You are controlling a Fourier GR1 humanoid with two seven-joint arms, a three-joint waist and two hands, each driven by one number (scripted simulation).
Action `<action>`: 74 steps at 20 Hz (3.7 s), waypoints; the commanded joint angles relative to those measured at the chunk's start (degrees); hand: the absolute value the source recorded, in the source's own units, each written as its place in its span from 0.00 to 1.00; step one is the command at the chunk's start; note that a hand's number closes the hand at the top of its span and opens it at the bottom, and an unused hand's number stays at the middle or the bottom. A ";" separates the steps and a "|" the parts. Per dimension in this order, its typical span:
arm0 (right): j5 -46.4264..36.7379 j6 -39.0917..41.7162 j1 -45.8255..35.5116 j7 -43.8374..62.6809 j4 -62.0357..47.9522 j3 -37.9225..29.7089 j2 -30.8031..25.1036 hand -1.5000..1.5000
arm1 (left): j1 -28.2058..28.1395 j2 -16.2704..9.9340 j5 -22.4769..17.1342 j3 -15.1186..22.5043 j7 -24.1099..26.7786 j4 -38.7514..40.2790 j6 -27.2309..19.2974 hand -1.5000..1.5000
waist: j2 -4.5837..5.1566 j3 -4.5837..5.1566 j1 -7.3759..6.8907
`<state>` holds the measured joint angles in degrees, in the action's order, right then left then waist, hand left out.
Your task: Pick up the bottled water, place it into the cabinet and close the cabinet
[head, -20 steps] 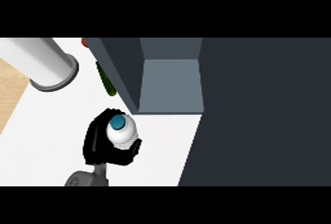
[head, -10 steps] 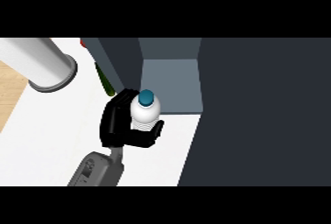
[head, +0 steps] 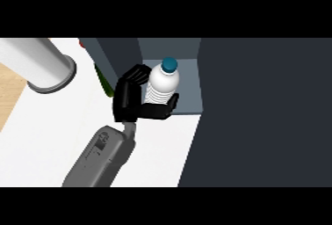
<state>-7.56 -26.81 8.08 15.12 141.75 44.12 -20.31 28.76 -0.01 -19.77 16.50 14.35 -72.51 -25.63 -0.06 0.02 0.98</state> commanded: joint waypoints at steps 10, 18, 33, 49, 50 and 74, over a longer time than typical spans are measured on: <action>-1.19 0.71 2.06 -0.94 5.64 0.13 -2.44 0.00 | 19.22 -0.21 2.81 -5.03 -0.32 22.39 -3.40 1.00 | 0.17 -0.05 0.63; -0.94 -0.39 0.36 0.80 5.05 0.98 -1.08 0.00 | 27.81 -0.01 3.08 -7.91 3.73 37.80 -6.00 1.00 | 0.40 0.01 0.81; 1.97 0.56 2.18 -2.46 6.13 -0.61 -4.33 0.00 | 33.43 -0.72 4.90 -11.00 11.59 58.04 -9.60 1.00 | 0.90 0.01 2.05; 3.42 1.34 1.15 -5.78 3.77 -0.95 -4.27 0.00 | 36.89 -1.01 9.51 -8.66 12.82 69.35 -16.99 0.00 | 1.59 0.04 3.81; 2.85 1.05 1.42 -4.80 3.54 0.90 -3.87 0.00 | 34.98 -0.01 9.72 -8.41 13.63 69.89 -18.35 0.00 | 1.51 0.08 3.81; 4.04 0.32 0.21 -4.02 3.63 -1.67 -5.03 0.00 | 31.35 0.00 1.83 -15.09 28.08 57.25 4.89 1.00 | 0.62 0.11 1.54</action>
<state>-2.07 -26.24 8.63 8.03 141.99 42.96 -25.16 61.45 -0.06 -15.83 2.47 39.49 -12.72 -27.52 0.96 0.16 3.83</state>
